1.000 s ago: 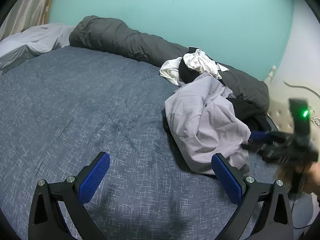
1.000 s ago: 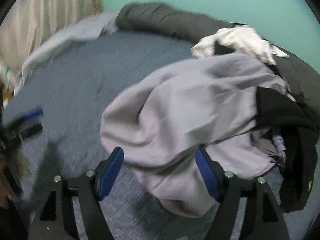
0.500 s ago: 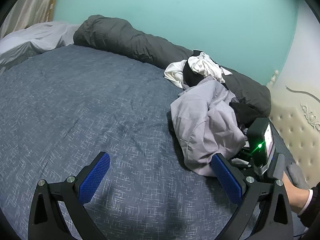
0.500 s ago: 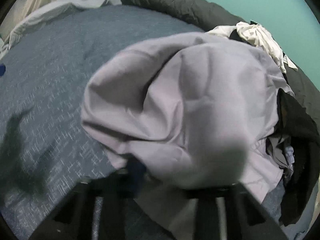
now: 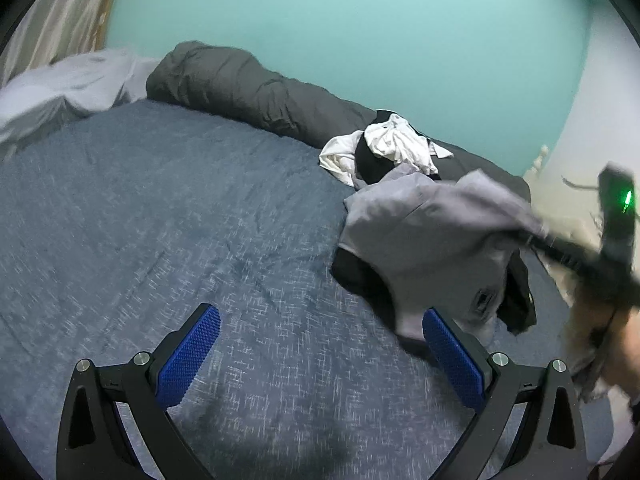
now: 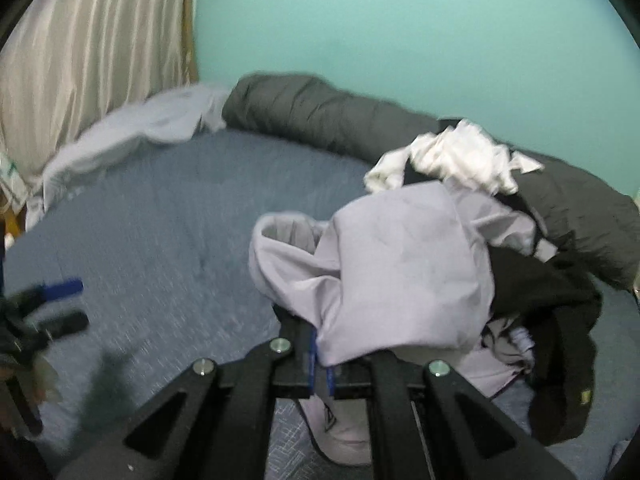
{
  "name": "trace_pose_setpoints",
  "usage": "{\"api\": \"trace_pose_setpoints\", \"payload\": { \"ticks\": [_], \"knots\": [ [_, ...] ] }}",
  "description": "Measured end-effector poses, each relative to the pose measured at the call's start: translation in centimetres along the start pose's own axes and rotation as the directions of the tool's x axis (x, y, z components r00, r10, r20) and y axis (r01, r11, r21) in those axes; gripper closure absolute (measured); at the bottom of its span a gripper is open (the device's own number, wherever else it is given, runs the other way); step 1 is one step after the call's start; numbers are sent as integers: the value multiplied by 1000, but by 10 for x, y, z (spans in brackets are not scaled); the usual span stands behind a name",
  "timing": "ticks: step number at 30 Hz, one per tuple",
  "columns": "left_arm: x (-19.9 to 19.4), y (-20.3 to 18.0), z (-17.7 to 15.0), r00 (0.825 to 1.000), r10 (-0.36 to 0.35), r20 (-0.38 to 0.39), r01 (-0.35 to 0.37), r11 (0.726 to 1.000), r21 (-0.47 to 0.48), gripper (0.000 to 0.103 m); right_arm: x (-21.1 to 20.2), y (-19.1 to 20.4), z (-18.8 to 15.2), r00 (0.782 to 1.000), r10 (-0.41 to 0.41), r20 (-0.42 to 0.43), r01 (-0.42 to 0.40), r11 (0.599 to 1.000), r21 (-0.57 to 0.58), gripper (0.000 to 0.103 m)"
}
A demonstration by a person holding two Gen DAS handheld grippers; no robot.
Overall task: Fold clothes
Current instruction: 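Grasp the jacket hem with the right tool and lift it off the pile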
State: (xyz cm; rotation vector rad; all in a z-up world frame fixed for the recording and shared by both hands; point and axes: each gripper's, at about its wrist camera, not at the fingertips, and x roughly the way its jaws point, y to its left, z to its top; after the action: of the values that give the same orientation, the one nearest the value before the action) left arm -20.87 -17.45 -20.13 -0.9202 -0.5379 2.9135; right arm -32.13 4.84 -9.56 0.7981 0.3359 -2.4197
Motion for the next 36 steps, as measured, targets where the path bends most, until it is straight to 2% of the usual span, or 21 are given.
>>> {"api": "trace_pose_setpoints", "payload": {
  "ticks": [3, 7, 10, 15, 20, 24, 31, 36],
  "knots": [
    [-22, -7, 11, 1000, 1, 7, -2, 1000, 22, 0, -43, -11, 31, 997, -12, 74, 9, 999, 40, 101],
    [-55, -18, 27, 1000, 11, 27, -12, 998, 56, 0, -108, -7, 82, 983, -8, 181, 5, 1000, 15, 101],
    [-76, -27, 38, 999, -1, 36, -2, 997, 77, 0, -151, 3, 117, 973, -10, 231, 12, 1000, -7, 101],
    [-117, -42, 53, 997, -29, 66, 21, 992, 123, 0, -209, 8, 152, 965, -10, 261, 6, 1000, 14, 101],
    [-153, -51, 60, 995, -41, 93, 27, 990, 139, 0, -260, 9, 161, 957, 14, 291, -27, 999, 43, 101],
    [-181, -57, 65, 992, -50, 115, 32, 988, 152, 0, -297, 19, 161, 950, 17, 312, -25, 999, 23, 101],
    [-221, -73, 65, 987, -73, 146, 48, 984, 169, 0, -360, 34, 163, 933, -1, 359, 2, 1000, -2, 101],
    [-237, -83, 58, 986, -96, 139, 71, 982, 177, 0, -402, 44, 164, 919, -15, 395, 20, 1000, -10, 101]
  ]
}}
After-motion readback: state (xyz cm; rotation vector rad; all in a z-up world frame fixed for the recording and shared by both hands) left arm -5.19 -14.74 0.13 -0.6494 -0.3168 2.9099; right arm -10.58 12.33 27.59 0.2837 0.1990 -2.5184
